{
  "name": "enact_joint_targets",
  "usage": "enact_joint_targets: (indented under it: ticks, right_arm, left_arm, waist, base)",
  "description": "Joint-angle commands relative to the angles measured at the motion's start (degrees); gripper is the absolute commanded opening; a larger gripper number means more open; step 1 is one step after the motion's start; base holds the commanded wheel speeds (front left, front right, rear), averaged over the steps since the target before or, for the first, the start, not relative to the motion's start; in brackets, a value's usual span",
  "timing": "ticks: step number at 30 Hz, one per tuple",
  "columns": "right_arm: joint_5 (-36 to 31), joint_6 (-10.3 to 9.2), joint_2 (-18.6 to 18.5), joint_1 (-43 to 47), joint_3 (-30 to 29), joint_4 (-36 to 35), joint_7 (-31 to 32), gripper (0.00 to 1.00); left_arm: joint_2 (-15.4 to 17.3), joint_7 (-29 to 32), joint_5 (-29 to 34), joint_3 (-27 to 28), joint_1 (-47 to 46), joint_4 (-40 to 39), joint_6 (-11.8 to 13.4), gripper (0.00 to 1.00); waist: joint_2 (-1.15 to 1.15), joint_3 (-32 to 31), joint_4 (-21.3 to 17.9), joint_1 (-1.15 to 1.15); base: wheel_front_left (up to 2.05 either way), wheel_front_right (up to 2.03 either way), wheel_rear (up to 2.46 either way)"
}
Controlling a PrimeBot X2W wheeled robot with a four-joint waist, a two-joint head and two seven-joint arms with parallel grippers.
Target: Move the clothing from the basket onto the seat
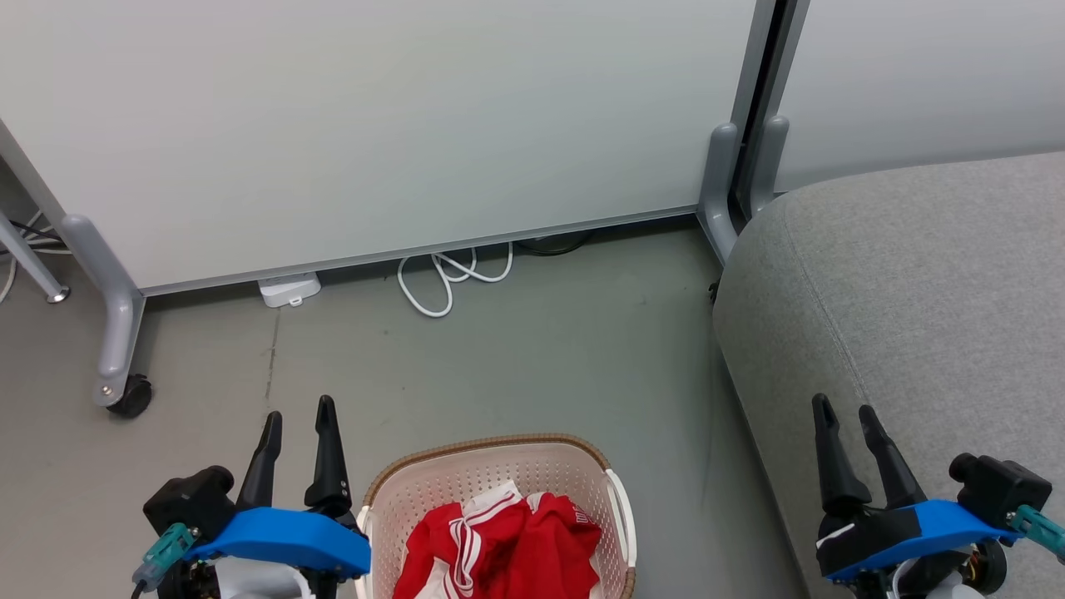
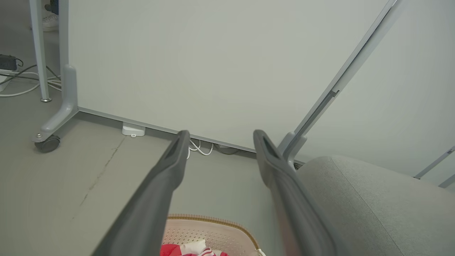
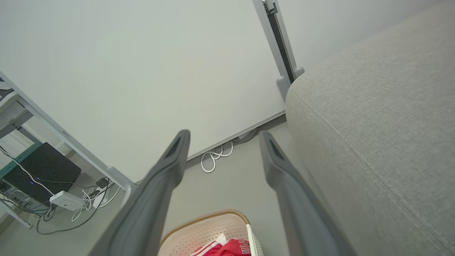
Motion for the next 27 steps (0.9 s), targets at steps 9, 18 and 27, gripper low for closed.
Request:
enact_joint_targets:
  ticks: [9, 18, 27]
  right_arm:
    - [-5.48, 0.11, -0.51, -1.12, 0.48, 0.08, -1.11, 1.00]
    - [-9.50, 0.12, -0.54, -0.89, 0.33, 0.49, -2.06, 1.00]
    - [-12.95, 0.13, -0.56, -0.71, 0.20, 0.75, -2.68, 1.00]
  left_arm:
    - [0.38, -1.54, 5.58, -0.43, -1.59, 0.40, -1.09, 1.00]
    - [0.40, -2.71, 9.07, -0.95, -1.42, 0.45, -1.01, 1.00]
    - [0.40, -3.60, 11.61, -1.14, -1.40, 1.28, -0.92, 1.00]
  waist:
    - [0.00, 0.05, 0.11, 0.00]
    - [0.00, -0.07, 0.16, 0.00]
    - [0.00, -0.35, 0.24, 0.00]
  base:
    - [0.00, 0.00, 0.00]
    - [0.00, 0.00, 0.00]
    - [0.00, 0.00, 0.00]
